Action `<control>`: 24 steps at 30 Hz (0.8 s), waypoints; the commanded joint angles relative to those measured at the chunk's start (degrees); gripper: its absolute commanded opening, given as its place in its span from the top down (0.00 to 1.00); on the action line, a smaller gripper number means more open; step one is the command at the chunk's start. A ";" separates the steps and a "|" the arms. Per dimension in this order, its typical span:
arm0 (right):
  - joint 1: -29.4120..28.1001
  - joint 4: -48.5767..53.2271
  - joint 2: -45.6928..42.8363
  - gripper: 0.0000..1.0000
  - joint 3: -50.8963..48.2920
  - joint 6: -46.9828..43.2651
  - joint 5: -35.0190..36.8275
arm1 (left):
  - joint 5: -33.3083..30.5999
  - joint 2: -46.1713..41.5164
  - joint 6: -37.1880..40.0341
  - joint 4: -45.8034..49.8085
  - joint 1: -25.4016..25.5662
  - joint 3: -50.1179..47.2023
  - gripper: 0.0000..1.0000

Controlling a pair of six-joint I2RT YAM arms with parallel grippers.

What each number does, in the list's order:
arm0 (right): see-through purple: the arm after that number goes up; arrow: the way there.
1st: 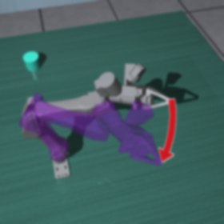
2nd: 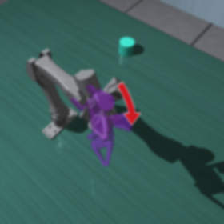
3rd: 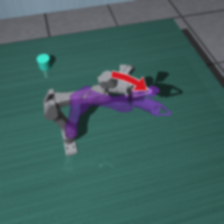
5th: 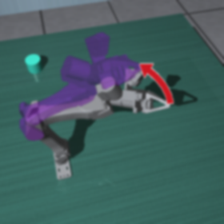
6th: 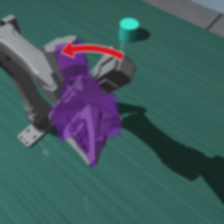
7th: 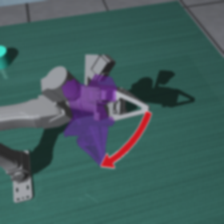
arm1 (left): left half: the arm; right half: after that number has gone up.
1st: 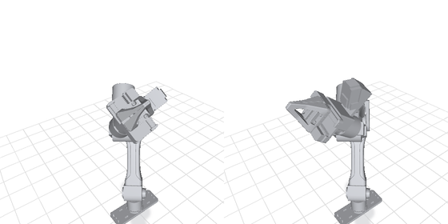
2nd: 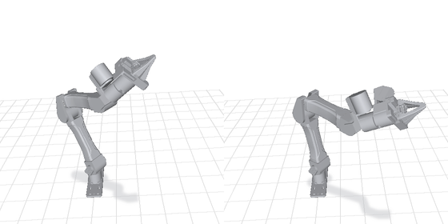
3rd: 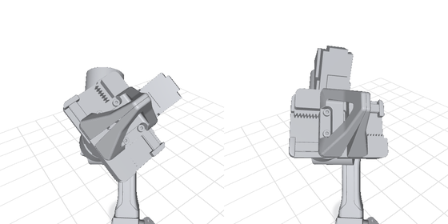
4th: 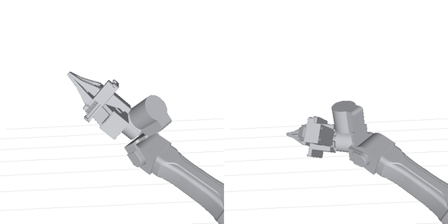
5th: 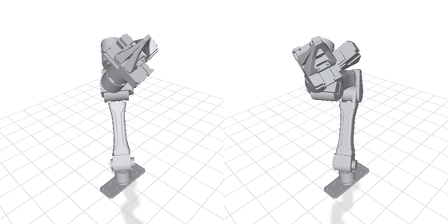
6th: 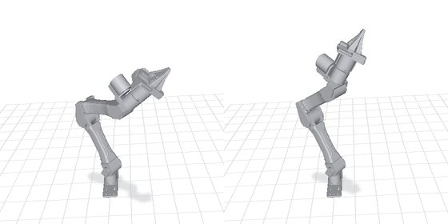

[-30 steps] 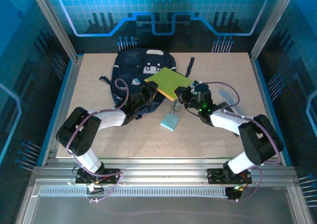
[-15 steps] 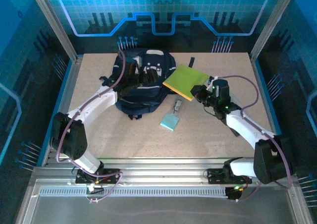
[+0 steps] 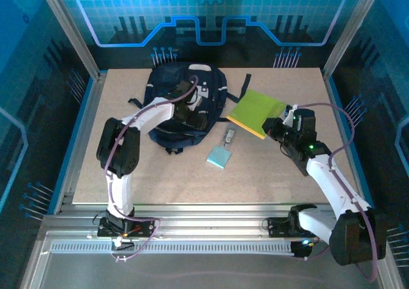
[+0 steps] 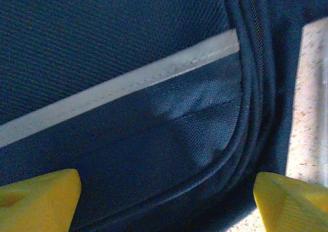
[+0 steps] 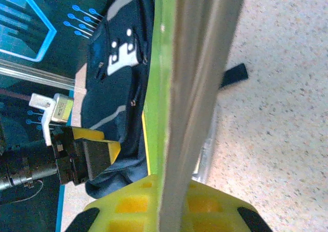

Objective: Pack the student bag

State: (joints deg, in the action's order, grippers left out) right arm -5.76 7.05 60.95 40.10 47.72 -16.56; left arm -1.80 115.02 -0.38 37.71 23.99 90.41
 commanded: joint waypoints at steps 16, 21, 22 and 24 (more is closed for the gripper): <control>2.00 1.40 -3.82 1.00 -1.73 -2.80 -2.94 | -16.30 13.88 7.06 4.39 1.91 11.51 0.73; 2.01 1.73 -4.08 1.00 -1.38 -3.01 -3.81 | -8.65 10.38 2.63 9.43 1.92 15.49 1.00; 2.04 2.16 -4.21 1.00 -1.21 -3.25 -3.87 | -6.56 9.25 1.25 10.37 1.93 16.35 1.00; 2.01 3.28 -4.60 1.00 -0.71 -3.83 -3.62 | -2.16 6.75 -2.65 13.07 1.92 19.45 1.00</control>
State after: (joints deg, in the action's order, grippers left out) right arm -4.60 9.91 58.30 38.57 45.89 -18.90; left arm -12.97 125.84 1.91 44.97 26.57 106.00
